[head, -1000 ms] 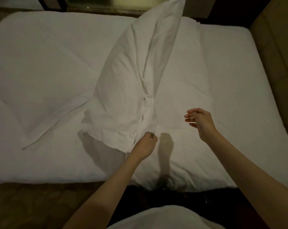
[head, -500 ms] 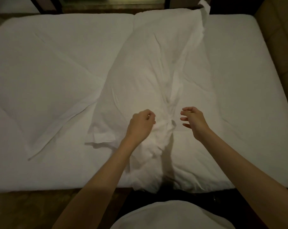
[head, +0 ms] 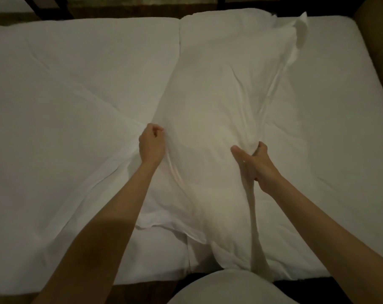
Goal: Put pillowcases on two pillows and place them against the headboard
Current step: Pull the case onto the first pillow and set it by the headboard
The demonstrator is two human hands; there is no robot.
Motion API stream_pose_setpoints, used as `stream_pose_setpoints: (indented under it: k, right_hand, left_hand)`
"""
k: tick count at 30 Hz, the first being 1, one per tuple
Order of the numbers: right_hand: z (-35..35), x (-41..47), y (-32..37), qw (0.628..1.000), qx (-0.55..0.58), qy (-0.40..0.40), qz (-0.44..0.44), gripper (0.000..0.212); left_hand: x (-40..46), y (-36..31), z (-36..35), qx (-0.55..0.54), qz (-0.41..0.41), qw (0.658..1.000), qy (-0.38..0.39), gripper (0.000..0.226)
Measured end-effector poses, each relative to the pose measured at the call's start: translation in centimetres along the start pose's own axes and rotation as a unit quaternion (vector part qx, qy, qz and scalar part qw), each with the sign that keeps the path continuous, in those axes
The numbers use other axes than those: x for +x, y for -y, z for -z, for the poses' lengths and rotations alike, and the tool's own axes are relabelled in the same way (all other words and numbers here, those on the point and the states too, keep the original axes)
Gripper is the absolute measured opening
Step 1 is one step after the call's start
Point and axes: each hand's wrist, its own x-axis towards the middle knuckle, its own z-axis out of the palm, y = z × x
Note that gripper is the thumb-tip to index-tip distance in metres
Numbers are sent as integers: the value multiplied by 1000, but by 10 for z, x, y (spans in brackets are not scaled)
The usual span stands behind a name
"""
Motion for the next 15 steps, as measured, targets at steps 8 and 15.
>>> stream_pose_setpoints:
  k: [8,15]
  right_hand:
    - [-17,26,-6,997,-53,-55,-20,96]
    - [-6,50,-20,996,11,-71,-57,59]
  left_hand:
    - [61,40,-10,43,153,976,148,50]
    - [22,44,-35,-77,171,973,137,79]
